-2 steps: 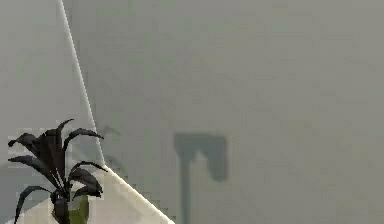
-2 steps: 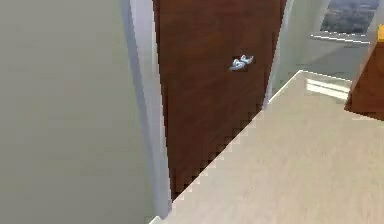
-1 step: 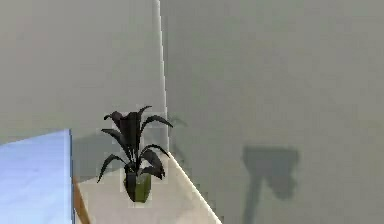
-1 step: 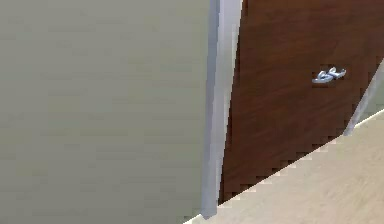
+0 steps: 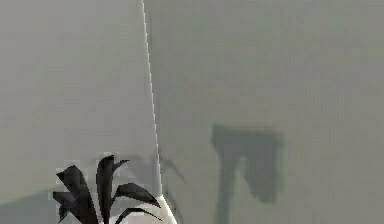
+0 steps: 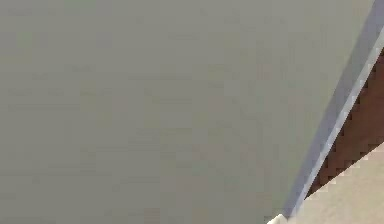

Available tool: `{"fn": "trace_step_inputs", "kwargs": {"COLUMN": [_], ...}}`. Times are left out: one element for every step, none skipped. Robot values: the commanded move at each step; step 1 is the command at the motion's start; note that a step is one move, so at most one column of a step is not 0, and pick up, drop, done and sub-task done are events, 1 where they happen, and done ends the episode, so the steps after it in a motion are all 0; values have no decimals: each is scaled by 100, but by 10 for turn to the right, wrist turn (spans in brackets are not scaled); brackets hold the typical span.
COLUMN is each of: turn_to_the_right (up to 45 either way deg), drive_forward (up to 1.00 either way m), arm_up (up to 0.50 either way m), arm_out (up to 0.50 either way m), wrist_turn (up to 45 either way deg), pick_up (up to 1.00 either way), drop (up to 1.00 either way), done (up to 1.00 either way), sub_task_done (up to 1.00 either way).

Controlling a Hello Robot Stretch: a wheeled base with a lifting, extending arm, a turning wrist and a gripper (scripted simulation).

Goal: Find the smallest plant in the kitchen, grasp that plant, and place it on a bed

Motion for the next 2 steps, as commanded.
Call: {"fn": "trace_step_inputs", "kwargs": {"turn_to_the_right": [-360, 0], "drive_forward": [0, 5], "arm_up": [0, 0], "arm_out": [0, 0], "wrist_turn": [0, 0], "pick_up": [0, 0], "drop": [0, 0], "done": [0, 0], "sub_task_done": [0, 0]}}
